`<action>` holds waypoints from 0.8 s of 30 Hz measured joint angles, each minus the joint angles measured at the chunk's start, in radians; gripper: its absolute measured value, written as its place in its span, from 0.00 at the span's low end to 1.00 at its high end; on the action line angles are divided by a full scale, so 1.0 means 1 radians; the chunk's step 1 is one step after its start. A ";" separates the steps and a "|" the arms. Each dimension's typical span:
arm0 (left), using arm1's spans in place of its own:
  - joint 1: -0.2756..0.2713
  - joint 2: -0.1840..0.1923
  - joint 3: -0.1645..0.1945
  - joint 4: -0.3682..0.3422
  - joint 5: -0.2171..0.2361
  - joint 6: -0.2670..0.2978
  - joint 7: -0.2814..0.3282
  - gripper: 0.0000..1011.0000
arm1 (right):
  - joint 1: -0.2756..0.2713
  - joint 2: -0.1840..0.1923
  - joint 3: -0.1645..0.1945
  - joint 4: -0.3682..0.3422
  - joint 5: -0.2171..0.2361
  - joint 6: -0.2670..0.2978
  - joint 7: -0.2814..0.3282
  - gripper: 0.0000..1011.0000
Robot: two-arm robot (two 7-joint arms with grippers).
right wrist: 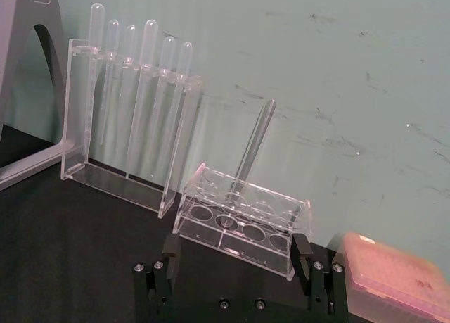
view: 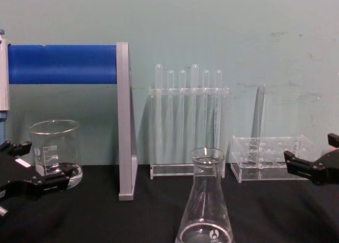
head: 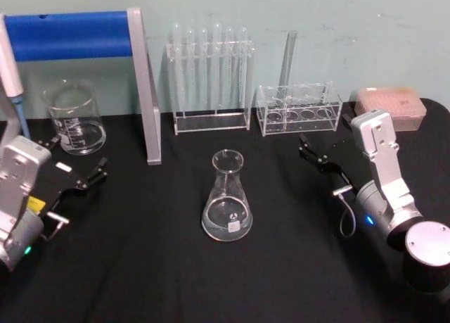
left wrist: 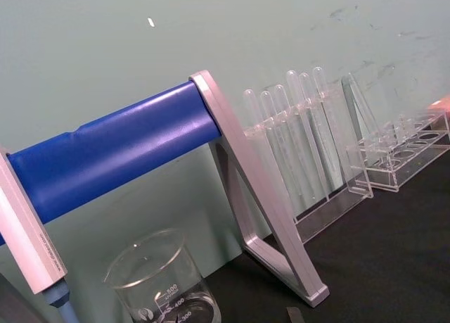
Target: Grasp the erlenmeyer flask with one hand, shake it three times, then place it back.
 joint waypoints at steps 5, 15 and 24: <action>0.000 0.000 0.000 0.000 0.000 0.000 0.000 0.99 | 0.000 0.000 0.000 0.000 0.000 0.000 0.000 0.99; 0.000 0.000 0.000 0.000 0.000 0.000 0.000 0.99 | 0.000 0.000 0.000 0.000 0.000 0.000 0.000 0.99; 0.000 0.000 0.000 0.000 0.000 0.000 0.000 0.99 | 0.000 0.000 0.000 0.000 0.000 0.000 0.000 0.99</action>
